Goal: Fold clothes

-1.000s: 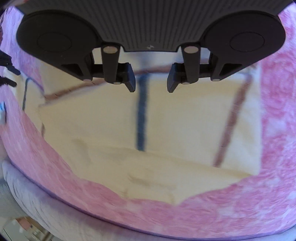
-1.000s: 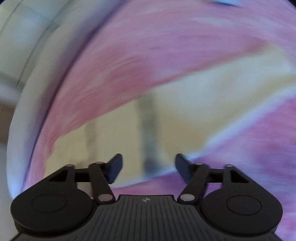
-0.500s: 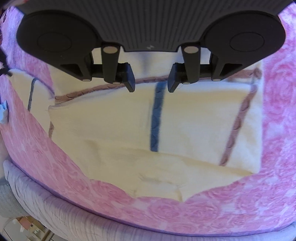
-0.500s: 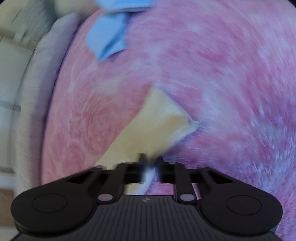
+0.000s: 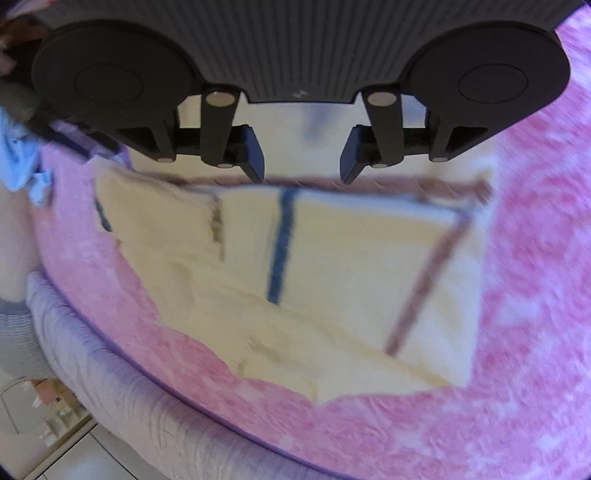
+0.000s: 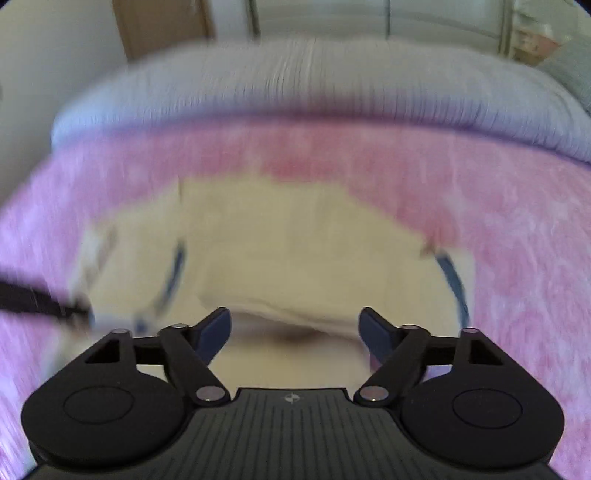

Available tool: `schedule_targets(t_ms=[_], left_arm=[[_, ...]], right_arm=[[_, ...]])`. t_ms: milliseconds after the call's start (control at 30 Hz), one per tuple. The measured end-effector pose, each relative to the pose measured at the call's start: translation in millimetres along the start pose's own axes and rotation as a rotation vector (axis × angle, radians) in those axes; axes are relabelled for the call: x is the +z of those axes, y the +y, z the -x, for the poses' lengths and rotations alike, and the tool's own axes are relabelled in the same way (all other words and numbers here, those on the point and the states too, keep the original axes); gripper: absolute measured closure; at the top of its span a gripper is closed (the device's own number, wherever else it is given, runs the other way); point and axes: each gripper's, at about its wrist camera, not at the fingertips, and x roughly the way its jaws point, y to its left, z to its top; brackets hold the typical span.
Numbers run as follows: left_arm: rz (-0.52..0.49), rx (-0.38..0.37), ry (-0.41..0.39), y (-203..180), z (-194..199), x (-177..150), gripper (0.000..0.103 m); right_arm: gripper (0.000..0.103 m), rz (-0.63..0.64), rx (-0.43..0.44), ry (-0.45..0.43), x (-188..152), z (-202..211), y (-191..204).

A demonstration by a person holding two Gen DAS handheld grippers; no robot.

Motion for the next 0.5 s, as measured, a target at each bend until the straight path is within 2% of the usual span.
schedule_targets(t_ms=[167,267,333,500], left_arm=[[0.124,-0.136,0.041,-18.6,-41.8,-8.6,0.064],[0.202,-0.209,0.003,-33.8,-66.4,3.7,0.063],[0.213,-0.203,0.0,-41.4,-85.8,13.8,0.062],[0.194,-0.187,0.051,-56.2,-134.3,28.6,0.063]], right_arm=[[0.03,-0.015,-0.075,0.186,-40.0,-22.9,-14.4],[0.03,-0.155,-0.108,0.213,-49.1,-16.8,-61.4],[0.03,-0.231,-0.122,0.22,-56.3,-11.1,-87.5],[0.03,-0.277,-0.15,0.223,-57.0,-13.9,-111.2]])
